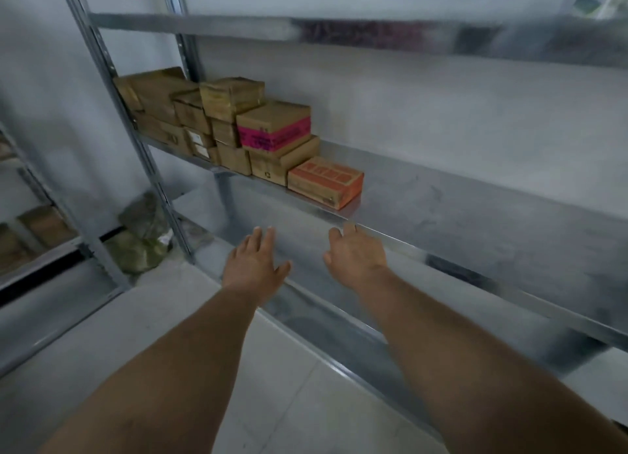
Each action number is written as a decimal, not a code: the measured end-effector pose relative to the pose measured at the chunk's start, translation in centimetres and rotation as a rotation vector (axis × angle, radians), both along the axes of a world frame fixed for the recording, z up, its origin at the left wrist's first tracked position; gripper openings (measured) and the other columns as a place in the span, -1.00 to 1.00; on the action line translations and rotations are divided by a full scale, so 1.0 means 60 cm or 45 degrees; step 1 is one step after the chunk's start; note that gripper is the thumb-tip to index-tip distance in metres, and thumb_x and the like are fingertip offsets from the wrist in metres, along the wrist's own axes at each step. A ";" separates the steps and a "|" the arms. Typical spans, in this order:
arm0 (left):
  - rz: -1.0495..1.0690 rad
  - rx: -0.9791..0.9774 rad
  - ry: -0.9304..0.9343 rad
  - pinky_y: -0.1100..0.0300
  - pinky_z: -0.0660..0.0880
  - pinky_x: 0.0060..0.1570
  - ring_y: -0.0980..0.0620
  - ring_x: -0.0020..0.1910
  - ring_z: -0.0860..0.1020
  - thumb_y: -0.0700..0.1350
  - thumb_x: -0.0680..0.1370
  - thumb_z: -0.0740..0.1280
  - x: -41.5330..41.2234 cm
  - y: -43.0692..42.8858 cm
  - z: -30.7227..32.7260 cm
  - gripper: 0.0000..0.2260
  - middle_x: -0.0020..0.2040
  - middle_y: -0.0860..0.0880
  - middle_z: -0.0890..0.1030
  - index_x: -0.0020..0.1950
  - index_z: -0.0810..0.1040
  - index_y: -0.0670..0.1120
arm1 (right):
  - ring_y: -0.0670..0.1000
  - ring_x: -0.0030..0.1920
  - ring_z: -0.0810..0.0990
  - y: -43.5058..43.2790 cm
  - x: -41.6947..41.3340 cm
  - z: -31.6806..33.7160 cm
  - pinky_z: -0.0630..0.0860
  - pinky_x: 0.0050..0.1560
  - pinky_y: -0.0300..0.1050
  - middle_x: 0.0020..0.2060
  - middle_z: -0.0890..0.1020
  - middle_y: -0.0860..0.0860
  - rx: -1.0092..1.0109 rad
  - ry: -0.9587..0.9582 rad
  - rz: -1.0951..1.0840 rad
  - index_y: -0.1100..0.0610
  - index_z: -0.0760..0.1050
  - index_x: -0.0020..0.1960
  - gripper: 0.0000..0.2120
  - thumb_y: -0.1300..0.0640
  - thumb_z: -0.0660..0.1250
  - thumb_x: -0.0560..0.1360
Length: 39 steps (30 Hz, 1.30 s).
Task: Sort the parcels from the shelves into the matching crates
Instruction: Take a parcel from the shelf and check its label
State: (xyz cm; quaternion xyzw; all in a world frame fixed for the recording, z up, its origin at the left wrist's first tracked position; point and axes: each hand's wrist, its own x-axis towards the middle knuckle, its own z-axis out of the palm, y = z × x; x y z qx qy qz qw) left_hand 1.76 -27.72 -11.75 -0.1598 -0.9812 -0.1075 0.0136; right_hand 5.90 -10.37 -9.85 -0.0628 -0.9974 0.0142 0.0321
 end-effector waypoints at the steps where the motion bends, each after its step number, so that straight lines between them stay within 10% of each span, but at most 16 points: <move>1: -0.007 -0.007 -0.003 0.04 0.10 0.44 -0.08 0.53 0.07 0.18 0.59 0.15 -0.031 0.011 0.006 -0.34 0.58 -0.07 -0.01 0.57 -0.06 -0.03 | 0.19 0.29 0.41 0.012 -0.027 0.002 0.42 0.13 0.04 0.31 0.37 0.17 -0.004 0.007 -0.015 0.17 0.32 0.36 -0.61 0.02 0.16 0.59; 31: -0.450 -0.006 -0.230 -0.02 0.33 0.27 -0.27 0.33 0.37 0.02 0.64 0.08 -0.574 0.246 -0.014 -0.50 0.40 -0.26 0.35 0.54 0.08 -0.11 | 0.15 0.17 0.53 0.146 -0.412 -0.024 0.46 0.13 0.05 0.17 0.55 0.12 -0.388 -0.071 -0.847 0.17 0.41 0.27 -0.62 -0.06 0.13 0.60; 39: -0.315 0.524 -0.584 0.01 0.44 0.20 -0.21 0.17 0.50 -0.05 0.61 0.14 -0.599 0.288 -0.006 -0.69 0.19 -0.17 0.55 0.26 0.46 -0.17 | -0.02 -0.22 0.55 0.161 -0.417 -0.023 0.54 -0.07 -0.05 -0.21 0.57 0.01 -0.800 0.201 -1.179 0.09 0.39 -0.10 -0.86 0.12 0.11 0.60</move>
